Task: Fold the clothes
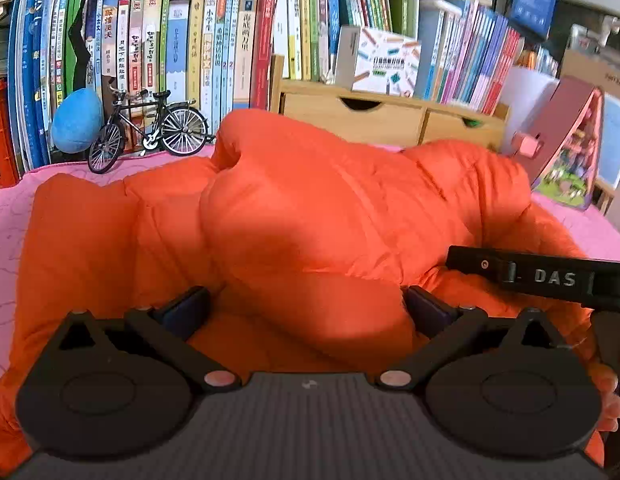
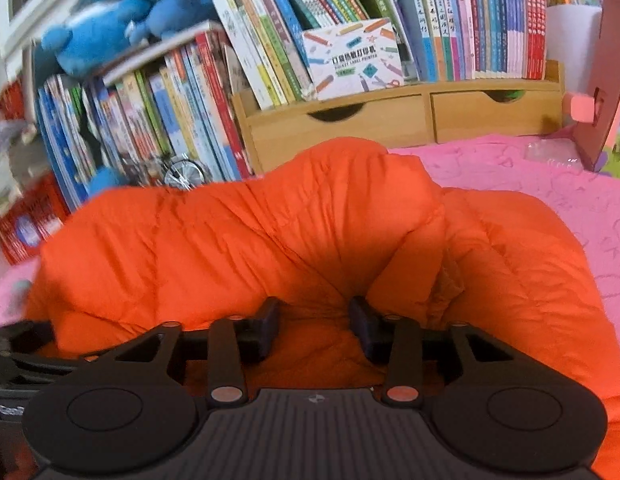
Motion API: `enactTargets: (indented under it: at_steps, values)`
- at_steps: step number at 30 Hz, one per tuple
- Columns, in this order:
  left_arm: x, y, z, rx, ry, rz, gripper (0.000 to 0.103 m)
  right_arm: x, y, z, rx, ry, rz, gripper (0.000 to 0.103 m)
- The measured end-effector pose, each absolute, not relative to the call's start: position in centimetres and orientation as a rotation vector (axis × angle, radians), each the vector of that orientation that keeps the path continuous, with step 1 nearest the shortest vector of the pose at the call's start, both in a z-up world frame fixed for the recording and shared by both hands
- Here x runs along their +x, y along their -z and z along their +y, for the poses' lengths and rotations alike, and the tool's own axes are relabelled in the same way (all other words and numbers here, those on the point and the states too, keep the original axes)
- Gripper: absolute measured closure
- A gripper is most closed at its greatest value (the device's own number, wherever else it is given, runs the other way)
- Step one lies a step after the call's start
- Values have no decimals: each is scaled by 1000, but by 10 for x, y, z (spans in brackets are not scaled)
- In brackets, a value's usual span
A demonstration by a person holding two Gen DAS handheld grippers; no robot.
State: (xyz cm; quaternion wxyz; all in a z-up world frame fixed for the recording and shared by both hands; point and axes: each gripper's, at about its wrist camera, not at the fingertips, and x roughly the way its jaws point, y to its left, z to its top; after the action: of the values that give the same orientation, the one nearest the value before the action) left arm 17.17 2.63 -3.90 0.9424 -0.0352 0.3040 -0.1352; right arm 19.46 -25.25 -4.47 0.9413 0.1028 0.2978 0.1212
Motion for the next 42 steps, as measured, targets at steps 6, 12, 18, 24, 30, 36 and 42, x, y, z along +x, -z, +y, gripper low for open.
enactTargets:
  at_steps: [6,12,18,24,30,36,42]
  values:
    - [124,8,53,-152,330,576,0,149,13,-260,233,-357,514,42]
    - [84,-3,64,-205,349,553,0,126,13,-265,393,-483,584,41]
    - [94,5,41,-173,353,612,3,122,40,-255,420,-563,676,42]
    - [112,33,35,-75,203,692,7,132,52,-262,380,-465,710,57]
    - [112,38,61,-24,121,688,7,128,63,-303,318,-350,695,76]
    - [98,35,87,-2,82,684,13,119,74,-358,368,-258,697,98]
    - [78,27,120,76,-107,688,7,102,64,-400,283,-154,698,95]
